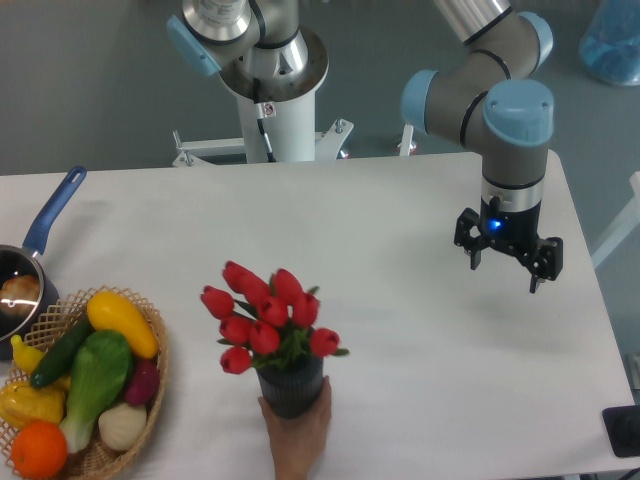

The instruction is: Pick up the flowers from the vase

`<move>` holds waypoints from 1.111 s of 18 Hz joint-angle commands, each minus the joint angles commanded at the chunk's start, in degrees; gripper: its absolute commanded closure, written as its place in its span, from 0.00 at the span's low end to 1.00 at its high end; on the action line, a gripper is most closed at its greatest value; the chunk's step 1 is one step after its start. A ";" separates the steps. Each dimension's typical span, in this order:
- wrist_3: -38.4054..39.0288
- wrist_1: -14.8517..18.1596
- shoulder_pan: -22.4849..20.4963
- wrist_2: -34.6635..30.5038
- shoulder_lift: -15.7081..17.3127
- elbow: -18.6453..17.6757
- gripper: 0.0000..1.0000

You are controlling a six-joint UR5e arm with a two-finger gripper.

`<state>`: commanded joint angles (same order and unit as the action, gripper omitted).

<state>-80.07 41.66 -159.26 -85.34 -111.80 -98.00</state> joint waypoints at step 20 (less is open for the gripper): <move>5.18 -1.14 5.97 17.05 0.17 -5.80 0.00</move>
<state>-74.89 40.52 -153.29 -68.29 -111.63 -103.80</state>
